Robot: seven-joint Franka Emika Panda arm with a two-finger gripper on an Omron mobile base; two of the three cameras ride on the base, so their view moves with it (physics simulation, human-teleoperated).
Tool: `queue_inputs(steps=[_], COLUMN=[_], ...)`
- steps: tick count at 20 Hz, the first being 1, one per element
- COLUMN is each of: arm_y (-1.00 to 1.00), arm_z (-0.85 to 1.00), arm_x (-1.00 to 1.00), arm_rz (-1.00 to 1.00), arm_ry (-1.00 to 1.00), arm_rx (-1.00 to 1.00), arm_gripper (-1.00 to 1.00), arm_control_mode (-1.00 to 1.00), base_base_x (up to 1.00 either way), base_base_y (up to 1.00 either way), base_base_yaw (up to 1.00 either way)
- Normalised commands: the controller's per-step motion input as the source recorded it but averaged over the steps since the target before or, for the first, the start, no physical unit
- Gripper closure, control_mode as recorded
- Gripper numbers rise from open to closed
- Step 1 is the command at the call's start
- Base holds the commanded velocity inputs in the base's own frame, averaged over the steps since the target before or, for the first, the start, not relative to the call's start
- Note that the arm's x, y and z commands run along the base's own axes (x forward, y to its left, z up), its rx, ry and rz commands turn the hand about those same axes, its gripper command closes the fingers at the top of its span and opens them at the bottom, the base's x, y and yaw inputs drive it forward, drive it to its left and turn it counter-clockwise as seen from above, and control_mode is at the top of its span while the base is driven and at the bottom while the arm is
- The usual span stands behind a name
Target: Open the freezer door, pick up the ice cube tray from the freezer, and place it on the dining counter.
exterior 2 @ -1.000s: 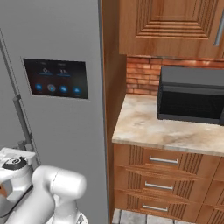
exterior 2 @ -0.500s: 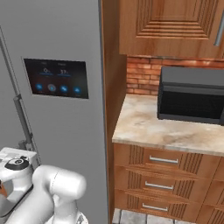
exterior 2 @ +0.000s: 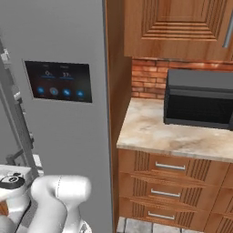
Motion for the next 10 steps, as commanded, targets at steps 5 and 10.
queue_inputs(steps=[5, 10], arm_y=[0.53, 0.7], arm_z=[0.0, 0.0], arm_x=[-0.97, -0.79], arm_rz=[0.01, 0.07], arm_ry=[0.0, 0.0], arm_rx=[-0.01, -0.04], arm_gripper=[1.0, 1.0], arm_control_mode=[-1.0, -1.0], base_base_x=[0.0, 0.0], base_base_y=[0.0, 0.0], base_base_yaw=[0.0, 0.0])
